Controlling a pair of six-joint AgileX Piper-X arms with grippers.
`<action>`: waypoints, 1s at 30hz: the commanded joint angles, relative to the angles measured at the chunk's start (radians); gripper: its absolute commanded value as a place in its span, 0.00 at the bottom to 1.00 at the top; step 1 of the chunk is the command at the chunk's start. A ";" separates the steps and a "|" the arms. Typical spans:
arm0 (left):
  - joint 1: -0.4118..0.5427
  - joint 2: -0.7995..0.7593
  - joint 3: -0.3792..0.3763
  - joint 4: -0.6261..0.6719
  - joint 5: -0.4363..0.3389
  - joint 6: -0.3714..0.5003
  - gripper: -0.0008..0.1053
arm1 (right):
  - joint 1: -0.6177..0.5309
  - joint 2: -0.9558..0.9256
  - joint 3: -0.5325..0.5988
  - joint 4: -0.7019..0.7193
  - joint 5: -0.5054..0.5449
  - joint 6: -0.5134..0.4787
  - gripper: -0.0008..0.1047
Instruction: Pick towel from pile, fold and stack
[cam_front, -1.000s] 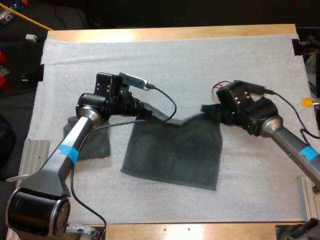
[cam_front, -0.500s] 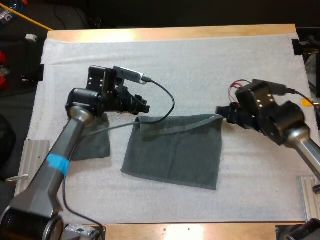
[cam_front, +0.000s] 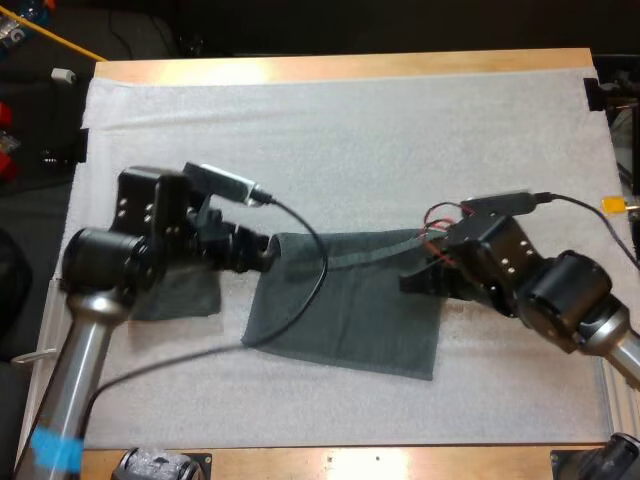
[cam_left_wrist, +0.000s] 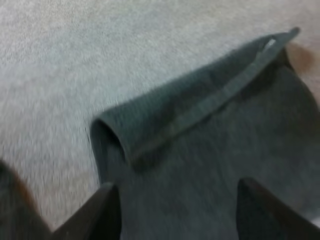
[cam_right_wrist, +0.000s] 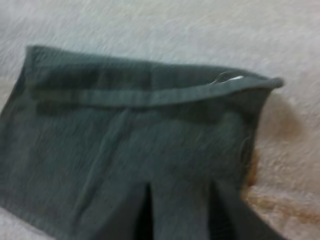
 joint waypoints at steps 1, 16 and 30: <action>0.000 -0.039 -0.008 0.037 0.001 -0.001 0.48 | 0.013 0.003 -0.005 -0.013 -0.007 -0.017 0.14; 0.000 -0.279 0.000 0.204 -0.021 -0.004 0.48 | 0.013 0.251 -0.012 -0.204 -0.196 -0.033 0.01; 0.000 -0.278 0.000 0.244 -0.031 -0.009 0.48 | 0.013 0.547 -0.133 -0.223 -0.240 -0.037 0.01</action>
